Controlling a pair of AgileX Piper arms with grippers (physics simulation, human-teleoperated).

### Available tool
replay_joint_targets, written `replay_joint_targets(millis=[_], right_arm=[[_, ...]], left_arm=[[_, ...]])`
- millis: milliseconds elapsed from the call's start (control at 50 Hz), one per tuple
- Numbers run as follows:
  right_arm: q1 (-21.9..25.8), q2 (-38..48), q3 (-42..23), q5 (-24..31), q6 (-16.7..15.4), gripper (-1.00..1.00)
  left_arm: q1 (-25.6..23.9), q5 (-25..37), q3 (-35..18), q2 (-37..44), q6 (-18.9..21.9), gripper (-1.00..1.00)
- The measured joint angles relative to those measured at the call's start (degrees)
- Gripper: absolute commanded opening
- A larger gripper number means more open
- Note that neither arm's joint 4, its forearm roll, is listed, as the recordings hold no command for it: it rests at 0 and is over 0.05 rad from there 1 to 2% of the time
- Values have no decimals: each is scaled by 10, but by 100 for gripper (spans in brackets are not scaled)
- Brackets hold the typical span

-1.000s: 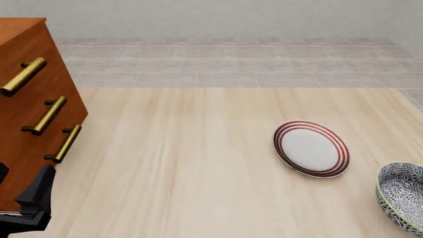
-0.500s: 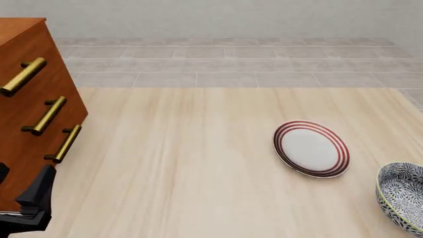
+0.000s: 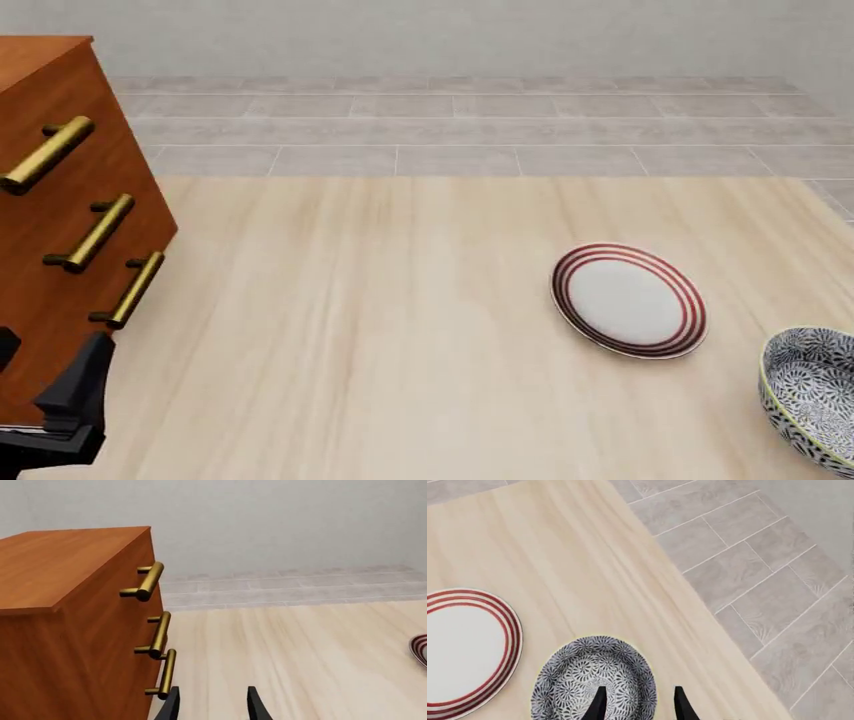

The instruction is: Put the bowl on top of the cabinet.

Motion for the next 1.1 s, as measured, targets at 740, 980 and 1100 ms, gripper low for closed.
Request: replay_joint_targets(millis=[740, 980, 1100], right_arm=[[-35, 78, 33, -76, 9, 100], [-48, 115, 43, -109, 4, 100], [-55, 133, 47, -126, 0, 100]], left_arm=[[0, -10, 0, 15, 2, 100], [0, -10, 0, 16, 4, 100], [-1, -11, 0, 17, 5, 100]])
